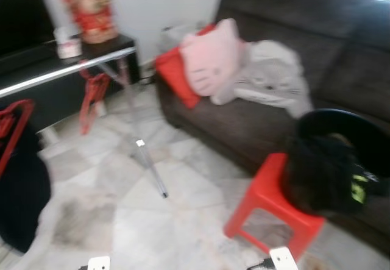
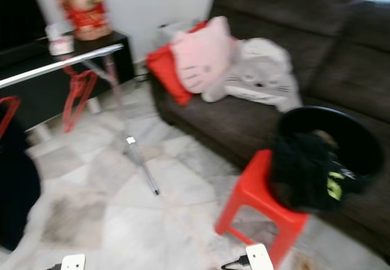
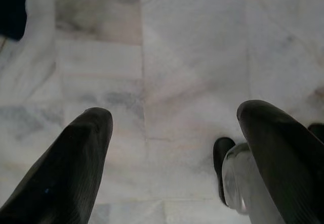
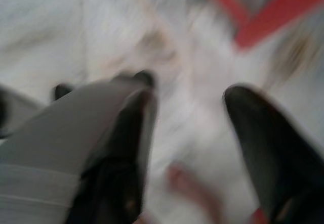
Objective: Hang hanger
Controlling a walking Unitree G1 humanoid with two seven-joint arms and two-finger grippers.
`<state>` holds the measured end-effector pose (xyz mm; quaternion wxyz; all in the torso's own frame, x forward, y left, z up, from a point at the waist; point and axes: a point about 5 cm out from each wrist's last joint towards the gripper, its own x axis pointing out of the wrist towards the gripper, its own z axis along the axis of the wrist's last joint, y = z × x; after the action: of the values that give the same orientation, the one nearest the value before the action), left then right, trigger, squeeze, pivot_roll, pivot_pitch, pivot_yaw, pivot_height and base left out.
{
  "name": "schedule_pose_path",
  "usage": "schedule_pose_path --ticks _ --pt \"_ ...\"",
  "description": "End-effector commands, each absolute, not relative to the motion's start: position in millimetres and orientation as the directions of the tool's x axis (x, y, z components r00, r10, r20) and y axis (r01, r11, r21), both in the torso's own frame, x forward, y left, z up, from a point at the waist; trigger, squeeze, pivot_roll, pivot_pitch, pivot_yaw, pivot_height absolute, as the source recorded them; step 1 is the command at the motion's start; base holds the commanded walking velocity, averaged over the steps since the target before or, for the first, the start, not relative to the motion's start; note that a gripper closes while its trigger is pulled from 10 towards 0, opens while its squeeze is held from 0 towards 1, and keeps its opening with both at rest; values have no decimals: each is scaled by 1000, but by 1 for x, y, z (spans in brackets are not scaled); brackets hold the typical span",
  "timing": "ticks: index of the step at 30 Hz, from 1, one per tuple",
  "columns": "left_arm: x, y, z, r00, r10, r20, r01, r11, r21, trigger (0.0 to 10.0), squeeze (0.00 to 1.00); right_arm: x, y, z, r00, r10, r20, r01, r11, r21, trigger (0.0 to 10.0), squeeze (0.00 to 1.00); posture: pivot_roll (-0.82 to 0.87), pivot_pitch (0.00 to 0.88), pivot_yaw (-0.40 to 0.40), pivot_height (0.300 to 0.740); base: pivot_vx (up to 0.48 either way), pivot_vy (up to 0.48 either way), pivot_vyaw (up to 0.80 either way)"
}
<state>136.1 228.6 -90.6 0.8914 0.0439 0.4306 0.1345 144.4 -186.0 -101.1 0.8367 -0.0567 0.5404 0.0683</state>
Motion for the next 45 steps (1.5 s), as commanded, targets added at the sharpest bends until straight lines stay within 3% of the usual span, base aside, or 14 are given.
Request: schedule_pose_path --ticks 1,23,39,45 --pt "139 225 -91 597 264 -758 -180 964 194 10000 0 145 -192 -100 409 36 -912 -174 984 -40 10000 0 -145 0 25 740 0 -349 -781" --pt "137 227 -91 581 280 -764 -244 956 164 10000 0 148 -191 -99 421 36 -906 -155 987 -33 10000 0 -133 0 21 740 0 -62 -776" --pt "138 227 -91 575 277 -770 -283 950 131 10000 0 150 -189 -98 436 39 -899 -135 991 -23 10000 0 -129 0 26 740 0 91 0" --pt "138 226 -92 576 275 -770 -285 950 126 10000 0 150 -189 -98 432 42 -901 -151 988 -26 10000 0 -129 0 26 740 0 243 -651"
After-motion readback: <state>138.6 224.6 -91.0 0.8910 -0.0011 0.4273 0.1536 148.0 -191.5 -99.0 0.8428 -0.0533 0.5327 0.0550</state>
